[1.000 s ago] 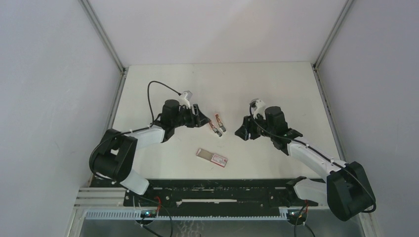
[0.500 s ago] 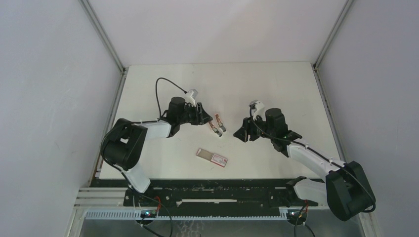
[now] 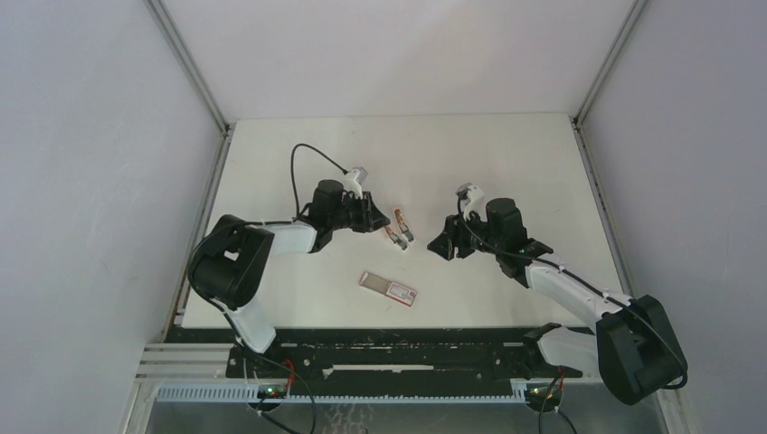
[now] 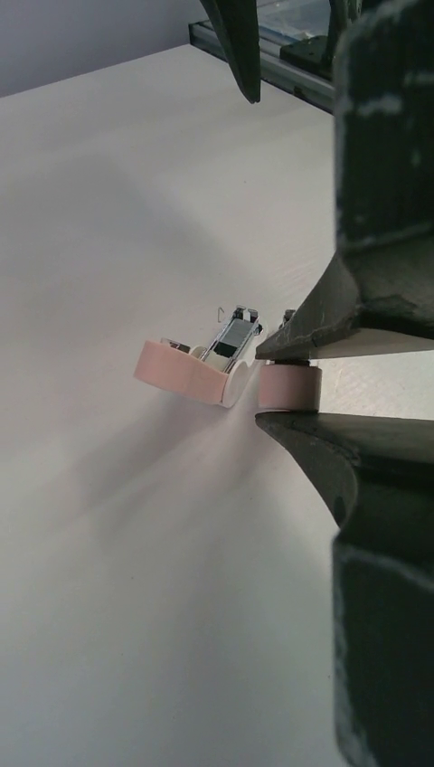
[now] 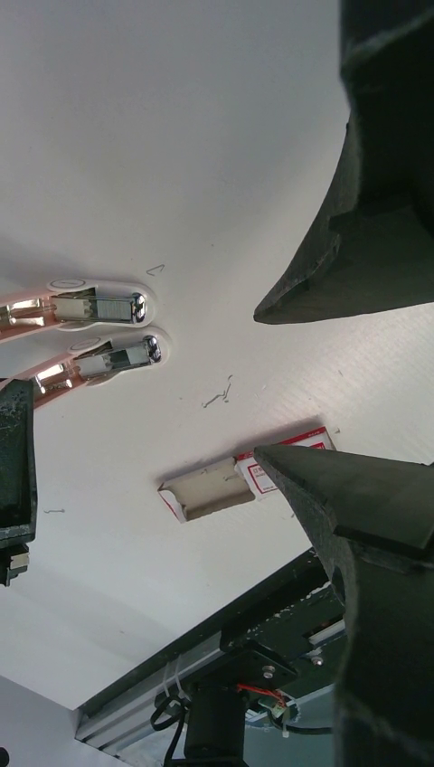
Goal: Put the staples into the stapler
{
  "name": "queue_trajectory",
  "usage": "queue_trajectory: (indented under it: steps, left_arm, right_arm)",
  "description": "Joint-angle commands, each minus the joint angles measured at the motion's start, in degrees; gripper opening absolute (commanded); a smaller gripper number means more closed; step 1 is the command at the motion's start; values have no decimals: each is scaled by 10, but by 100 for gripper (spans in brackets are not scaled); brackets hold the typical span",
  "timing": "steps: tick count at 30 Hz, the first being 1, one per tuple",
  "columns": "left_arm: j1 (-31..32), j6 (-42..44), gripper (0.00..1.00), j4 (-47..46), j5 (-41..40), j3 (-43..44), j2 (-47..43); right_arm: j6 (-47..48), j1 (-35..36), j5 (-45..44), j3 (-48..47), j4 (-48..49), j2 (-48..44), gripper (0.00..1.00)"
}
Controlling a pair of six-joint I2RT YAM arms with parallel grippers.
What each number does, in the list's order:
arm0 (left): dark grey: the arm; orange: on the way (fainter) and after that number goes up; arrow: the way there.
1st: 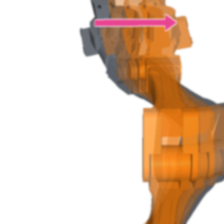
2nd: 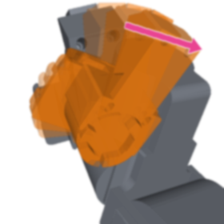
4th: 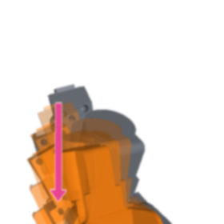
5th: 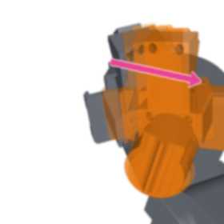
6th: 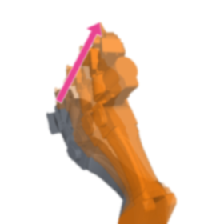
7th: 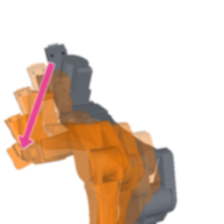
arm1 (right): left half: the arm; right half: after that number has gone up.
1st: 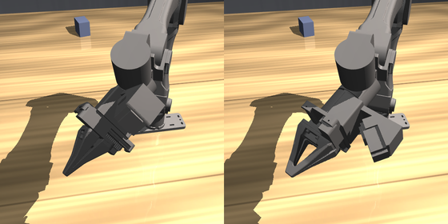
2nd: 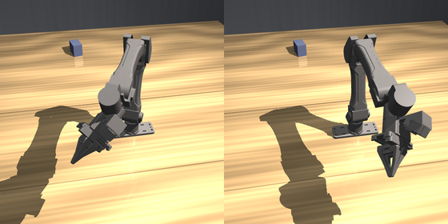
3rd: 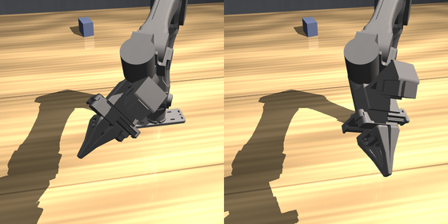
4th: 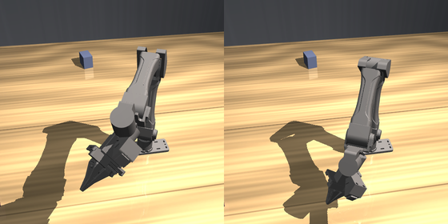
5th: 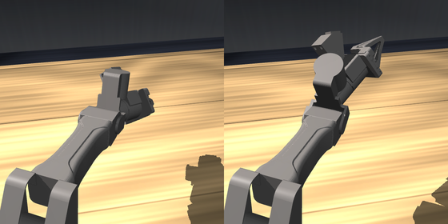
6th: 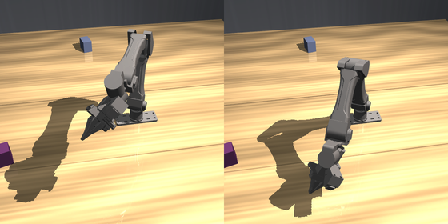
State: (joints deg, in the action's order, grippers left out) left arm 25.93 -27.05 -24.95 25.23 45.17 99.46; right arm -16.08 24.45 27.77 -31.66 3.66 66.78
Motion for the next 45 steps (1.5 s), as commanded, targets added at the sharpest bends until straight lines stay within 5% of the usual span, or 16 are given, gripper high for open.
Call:
queue_trajectory:
  steps: [1, 15, 26, 45]
  left_arm:
    - [10, 31, 26, -19, -6, 7, -14]
    - [94, 127, 20, 57, -185, -28, -106]
    - [181, 162, 19, 112, -343, -21, -138]
    - [246, 148, 19, 137, -434, -17, -124]
  right_arm:
    - [-9, -2, 4, -1, 23, -3, 51]
    - [-179, 22, -119, -2, -13, 8, 47]
    - [-315, 125, -186, -2, 84, 110, 41]
    - [-316, 157, -187, -70, 127, 266, 36]
